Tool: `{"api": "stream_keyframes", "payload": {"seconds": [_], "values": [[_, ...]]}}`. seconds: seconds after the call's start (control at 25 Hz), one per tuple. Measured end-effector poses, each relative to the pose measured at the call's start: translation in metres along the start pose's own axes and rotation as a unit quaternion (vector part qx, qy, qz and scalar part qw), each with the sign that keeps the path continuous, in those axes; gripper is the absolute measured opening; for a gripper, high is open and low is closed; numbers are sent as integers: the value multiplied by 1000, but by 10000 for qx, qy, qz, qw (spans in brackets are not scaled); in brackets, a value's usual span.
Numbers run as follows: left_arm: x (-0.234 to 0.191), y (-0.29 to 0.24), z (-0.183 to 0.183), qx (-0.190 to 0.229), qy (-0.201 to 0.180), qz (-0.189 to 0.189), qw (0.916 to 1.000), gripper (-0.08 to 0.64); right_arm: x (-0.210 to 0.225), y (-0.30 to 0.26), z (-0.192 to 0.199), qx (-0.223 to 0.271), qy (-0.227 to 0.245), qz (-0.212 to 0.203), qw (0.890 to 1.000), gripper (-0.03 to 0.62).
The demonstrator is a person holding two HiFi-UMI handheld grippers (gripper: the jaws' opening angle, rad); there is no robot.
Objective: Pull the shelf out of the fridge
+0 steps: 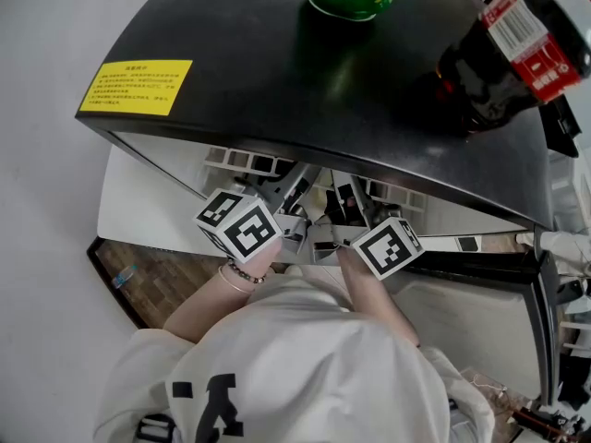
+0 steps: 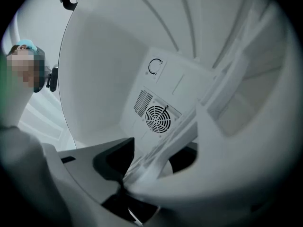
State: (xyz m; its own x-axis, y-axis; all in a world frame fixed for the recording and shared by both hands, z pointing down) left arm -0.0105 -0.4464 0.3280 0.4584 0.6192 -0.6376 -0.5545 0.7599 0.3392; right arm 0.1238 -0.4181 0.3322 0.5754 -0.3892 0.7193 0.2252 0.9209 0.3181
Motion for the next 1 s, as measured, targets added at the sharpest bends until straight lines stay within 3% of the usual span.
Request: {"api": "stream_keyframes", "payload": {"seconds": [1.0], "values": [[9, 24, 3, 46, 253, 32, 9997, 229, -12, 21, 4, 25, -258, 23, 9997, 181]]}}
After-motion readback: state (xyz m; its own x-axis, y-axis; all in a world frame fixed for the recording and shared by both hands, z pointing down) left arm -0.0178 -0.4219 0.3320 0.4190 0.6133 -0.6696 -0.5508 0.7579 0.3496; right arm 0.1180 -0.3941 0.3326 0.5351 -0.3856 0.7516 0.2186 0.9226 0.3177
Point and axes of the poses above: the fingertips, and each gripper's own axes: y backward along the fingers, x to its right, z out of its underside, the point moved 6 cm from there along y, backward along the fingers, and after that the axes turned 11 degrees about x, right-handed, at the moved point
